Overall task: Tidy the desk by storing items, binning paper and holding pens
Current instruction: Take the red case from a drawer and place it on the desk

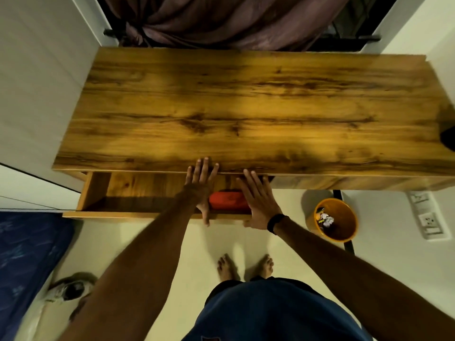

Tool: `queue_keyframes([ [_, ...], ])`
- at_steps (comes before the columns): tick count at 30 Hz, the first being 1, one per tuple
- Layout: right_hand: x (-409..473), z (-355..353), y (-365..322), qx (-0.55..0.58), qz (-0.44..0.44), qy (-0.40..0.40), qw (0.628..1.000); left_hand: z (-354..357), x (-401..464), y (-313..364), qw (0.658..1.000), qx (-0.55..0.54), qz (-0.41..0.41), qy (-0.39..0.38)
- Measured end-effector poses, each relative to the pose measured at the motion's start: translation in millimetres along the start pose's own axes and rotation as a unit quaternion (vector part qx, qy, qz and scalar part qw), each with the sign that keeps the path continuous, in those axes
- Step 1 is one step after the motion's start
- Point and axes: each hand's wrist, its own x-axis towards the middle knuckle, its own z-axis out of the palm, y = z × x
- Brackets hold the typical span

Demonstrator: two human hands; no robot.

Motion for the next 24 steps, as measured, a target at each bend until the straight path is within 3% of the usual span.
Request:
queue_keyframes([
  [7,21,-18,-3,-0.024,0.105,-0.008,0.994,8,-4,-16,0.994,-0.033,0.047,0.090],
  [11,45,-26,5,-0.050,0.142,-0.037,0.988,14,-4,-19,0.986,-0.078,0.028,0.146],
  [15,60,-49,6,-0.088,0.137,-0.016,0.987,15,1,-7,0.968,-0.130,-0.013,0.213],
  [20,72,-56,1,-0.106,0.151,-0.021,0.983,3,5,0,0.962,-0.162,-0.049,0.217],
  [24,69,-55,2,-0.016,0.172,0.006,0.985,-1,3,3,0.958,-0.179,-0.061,0.214],
])
